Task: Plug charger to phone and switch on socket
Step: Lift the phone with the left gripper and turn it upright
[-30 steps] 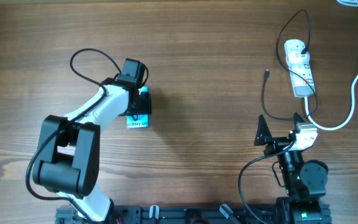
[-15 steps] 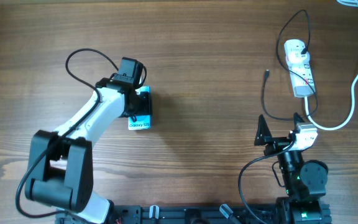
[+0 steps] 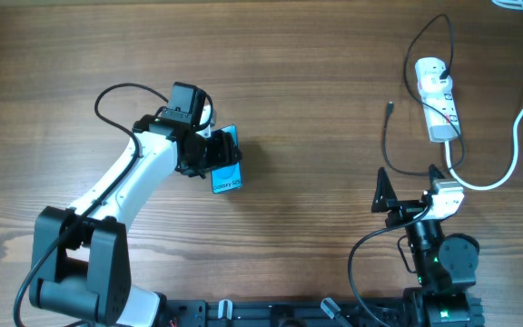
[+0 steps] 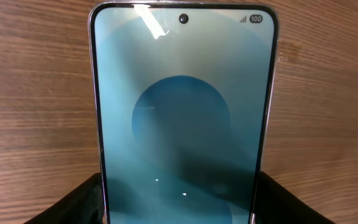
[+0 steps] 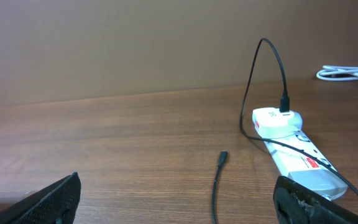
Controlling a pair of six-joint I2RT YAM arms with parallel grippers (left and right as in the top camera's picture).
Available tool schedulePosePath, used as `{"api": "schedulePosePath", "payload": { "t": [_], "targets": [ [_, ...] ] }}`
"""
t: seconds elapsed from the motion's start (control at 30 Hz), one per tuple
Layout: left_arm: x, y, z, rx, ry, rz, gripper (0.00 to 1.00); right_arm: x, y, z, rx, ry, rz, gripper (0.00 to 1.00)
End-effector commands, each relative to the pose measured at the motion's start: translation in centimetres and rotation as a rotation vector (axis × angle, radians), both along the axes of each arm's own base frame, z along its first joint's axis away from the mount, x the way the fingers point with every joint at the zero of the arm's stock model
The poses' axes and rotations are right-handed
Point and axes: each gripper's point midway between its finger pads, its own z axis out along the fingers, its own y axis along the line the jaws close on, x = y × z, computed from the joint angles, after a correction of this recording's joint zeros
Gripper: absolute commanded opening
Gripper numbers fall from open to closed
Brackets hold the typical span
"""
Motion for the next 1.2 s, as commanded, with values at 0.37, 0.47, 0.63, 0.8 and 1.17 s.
{"api": "schedulePosePath", "payload": {
  "t": [0.37,0.47,0.63,0.8,1.17],
  "targets": [
    [-1.8,-4.2,3.0,-0.304,0.175,0.138,0.51,0.0,0.2,-0.1,0.008,0.003,0.009,1.00],
    [-2.3,-5.6,4.4,-0.411,0.216,0.120,0.51,0.0,0.2,-0.1,0.007,0.003,0.009,1.00],
    [-2.5,-7.6,7.5,-0.575,0.269,0.081,0.52,0.0,0.2,-0.1,0.007,0.003,0.009,1.00],
    [-2.5,-8.7,9.7,-0.670,0.299,0.060,0.56,0.0,0.2,-0.1,0.007,0.003,0.009,1.00],
    [-2.9,-10.1,12.7,-0.837,0.354,0.011,0.52,0.0,0.2,-0.1,0.008,0.003,0.009,1.00]
  ]
}}
